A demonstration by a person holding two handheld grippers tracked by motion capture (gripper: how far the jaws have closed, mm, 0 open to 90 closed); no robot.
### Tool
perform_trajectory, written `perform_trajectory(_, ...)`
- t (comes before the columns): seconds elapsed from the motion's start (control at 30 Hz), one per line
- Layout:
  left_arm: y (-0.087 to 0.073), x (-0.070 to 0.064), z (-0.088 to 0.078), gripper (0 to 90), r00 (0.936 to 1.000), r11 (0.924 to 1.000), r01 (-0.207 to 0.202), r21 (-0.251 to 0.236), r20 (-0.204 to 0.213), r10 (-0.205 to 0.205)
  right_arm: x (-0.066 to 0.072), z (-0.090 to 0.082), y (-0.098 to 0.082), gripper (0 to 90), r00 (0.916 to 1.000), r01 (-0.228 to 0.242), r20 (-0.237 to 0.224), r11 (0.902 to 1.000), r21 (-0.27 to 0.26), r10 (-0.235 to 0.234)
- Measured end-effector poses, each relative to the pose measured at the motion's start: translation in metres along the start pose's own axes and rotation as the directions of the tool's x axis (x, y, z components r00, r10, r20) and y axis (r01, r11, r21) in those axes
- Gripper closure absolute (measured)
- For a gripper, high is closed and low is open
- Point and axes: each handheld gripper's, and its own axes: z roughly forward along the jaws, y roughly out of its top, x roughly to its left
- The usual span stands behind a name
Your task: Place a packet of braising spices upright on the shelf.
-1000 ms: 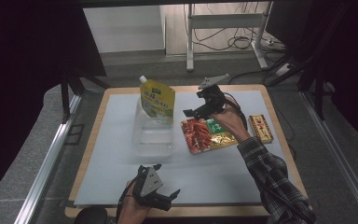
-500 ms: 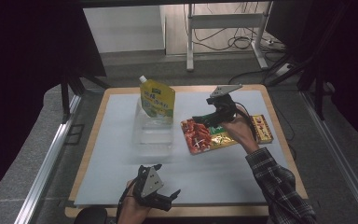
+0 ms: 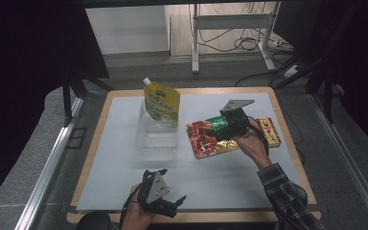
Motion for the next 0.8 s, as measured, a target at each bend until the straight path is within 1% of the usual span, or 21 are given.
perform_trajectory(0.07,0.000,0.000,0.000,0.0,1.0000,1.0000,-0.002,-0.001,0.002,0.002,-0.001,-0.001,-0.002,0.0,1.0000,-0.001,0.009,1.0000,0.001,0.001)
perform_trajectory(0.2,0.000,0.000,0.000,0.0,0.9999,0.9999,-0.009,0.006,0.004,0.009,-0.004,-0.004,-0.008,0.0,0.9998,-0.018,0.009,0.9998,-0.004,0.018)
perform_trajectory(0.23,0.000,0.001,-0.001,0.0,0.9998,0.9998,-0.017,0.014,0.005,0.017,-0.005,-0.004,-0.010,0.0,0.9997,-0.020,0.015,0.9998,0.000,0.020)
perform_trajectory(0.3,0.000,0.001,-0.001,0.0,0.9999,0.9999,-0.013,0.011,0.004,0.013,-0.007,-0.005,-0.014,0.0,0.9993,-0.026,0.025,0.9996,0.007,0.026)
perform_trajectory(0.53,0.000,0.003,-0.002,0.0,0.9997,0.9996,-0.024,0.017,0.000,0.024,-0.019,-0.011,-0.029,0.0,0.9966,-0.060,0.057,0.9979,0.024,0.059)
perform_trajectory(0.63,0.000,0.003,-0.001,0.0,0.9999,0.9999,-0.014,0.008,-0.004,0.014,-0.024,-0.014,-0.036,0.0,0.9944,-0.079,0.073,0.9964,0.028,0.077)
perform_trajectory(0.7,0.000,0.003,-0.002,0.0,0.9999,0.9999,-0.012,0.007,-0.005,0.012,-0.027,-0.016,-0.041,0.0,0.9933,-0.090,0.075,0.9955,0.028,0.088)
perform_trajectory(0.8,-0.001,0.004,-0.002,0.0,0.9999,0.9999,-0.013,0.008,-0.008,0.013,-0.032,-0.019,-0.049,0.0,0.9906,-0.094,0.103,0.9946,0.043,0.090)
